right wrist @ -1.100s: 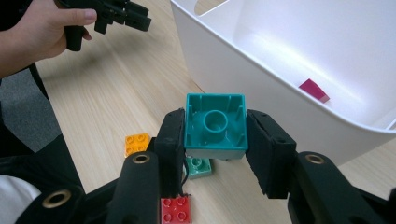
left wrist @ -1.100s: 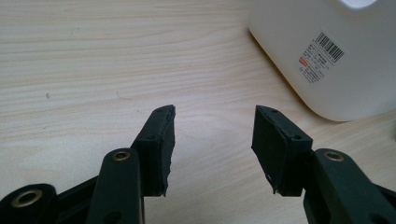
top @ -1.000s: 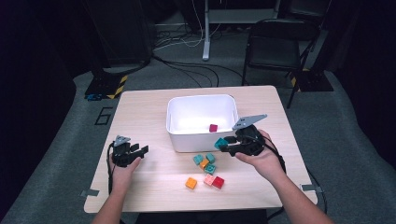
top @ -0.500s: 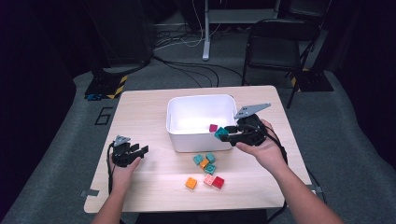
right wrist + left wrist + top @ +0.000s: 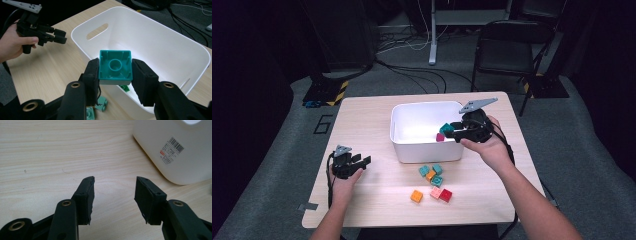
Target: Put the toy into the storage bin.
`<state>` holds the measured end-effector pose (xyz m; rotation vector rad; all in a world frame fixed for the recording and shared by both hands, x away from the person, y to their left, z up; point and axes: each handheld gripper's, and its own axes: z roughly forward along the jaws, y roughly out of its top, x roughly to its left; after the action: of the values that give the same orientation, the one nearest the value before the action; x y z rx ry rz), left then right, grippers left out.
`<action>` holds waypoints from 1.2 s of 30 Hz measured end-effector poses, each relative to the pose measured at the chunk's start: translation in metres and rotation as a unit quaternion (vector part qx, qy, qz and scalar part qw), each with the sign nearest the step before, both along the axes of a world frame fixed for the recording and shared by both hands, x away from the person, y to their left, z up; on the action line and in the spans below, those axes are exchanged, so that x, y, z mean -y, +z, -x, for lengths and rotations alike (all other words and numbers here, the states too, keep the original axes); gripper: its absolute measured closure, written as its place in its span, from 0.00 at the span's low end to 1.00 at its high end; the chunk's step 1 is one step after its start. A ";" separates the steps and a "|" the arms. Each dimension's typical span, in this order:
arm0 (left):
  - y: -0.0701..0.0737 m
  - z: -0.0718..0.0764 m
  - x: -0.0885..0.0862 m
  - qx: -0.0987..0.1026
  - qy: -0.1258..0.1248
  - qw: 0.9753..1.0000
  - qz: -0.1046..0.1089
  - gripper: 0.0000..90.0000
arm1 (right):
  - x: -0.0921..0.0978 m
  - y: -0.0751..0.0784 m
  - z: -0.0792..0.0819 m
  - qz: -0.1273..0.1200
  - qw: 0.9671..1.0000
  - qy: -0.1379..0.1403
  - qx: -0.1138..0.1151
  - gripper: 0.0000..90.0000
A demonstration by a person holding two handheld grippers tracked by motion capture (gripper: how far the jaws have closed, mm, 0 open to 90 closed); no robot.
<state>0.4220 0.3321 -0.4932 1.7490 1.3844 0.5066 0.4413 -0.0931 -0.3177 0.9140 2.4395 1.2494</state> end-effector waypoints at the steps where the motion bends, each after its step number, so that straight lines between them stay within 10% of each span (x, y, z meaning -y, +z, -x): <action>1: 0.000 0.000 0.000 0.001 0.000 1.000 -0.001 0.55 | -0.001 -0.001 -0.003 0.000 1.000 -0.001 0.000 0.65; 36: 0.001 0.000 -0.003 0.001 0.000 1.000 0.002 0.55 | -0.049 -0.032 -0.077 0.035 0.999 -0.026 -0.012 0.65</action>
<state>0.4222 0.3354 -0.4925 1.7445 1.3843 0.5047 0.5180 -0.0440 -0.3497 0.9718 2.4463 1.1333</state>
